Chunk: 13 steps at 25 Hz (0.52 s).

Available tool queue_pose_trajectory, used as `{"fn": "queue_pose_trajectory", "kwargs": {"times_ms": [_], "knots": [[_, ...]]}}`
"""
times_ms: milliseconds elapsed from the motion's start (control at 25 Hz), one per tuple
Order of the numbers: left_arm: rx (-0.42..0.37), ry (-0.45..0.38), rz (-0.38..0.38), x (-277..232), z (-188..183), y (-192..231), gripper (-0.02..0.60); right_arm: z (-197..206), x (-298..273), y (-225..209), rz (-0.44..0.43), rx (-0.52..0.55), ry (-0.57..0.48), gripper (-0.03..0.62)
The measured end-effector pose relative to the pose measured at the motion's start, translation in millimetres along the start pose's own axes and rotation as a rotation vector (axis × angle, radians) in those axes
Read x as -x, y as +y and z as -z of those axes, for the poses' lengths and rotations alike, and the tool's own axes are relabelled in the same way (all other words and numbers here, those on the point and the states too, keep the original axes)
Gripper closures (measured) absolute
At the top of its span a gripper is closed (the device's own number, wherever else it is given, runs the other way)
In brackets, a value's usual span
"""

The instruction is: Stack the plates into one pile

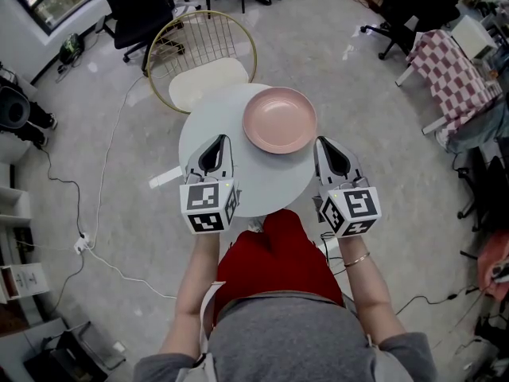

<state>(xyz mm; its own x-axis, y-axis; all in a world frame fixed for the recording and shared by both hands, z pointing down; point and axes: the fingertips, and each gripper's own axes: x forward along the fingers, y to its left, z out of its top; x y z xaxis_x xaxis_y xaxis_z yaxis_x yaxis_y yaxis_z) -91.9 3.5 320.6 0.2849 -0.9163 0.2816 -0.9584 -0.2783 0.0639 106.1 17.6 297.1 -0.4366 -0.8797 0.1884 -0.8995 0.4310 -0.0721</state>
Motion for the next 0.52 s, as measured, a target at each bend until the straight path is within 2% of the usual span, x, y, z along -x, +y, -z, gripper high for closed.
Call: {"fn": "queue_pose_trajectory", "kwargs": {"times_ms": [120,520], "knots": [[-0.002,-0.006,0.004,1,-1,-4,0.565,-4,5,4,-0.01,0.027,-0.011,0.566],[-0.021,-0.021,0.011,1,-5,-15,0.565,-4,6,3,-0.022,0.008,-0.023,0.566]]}}
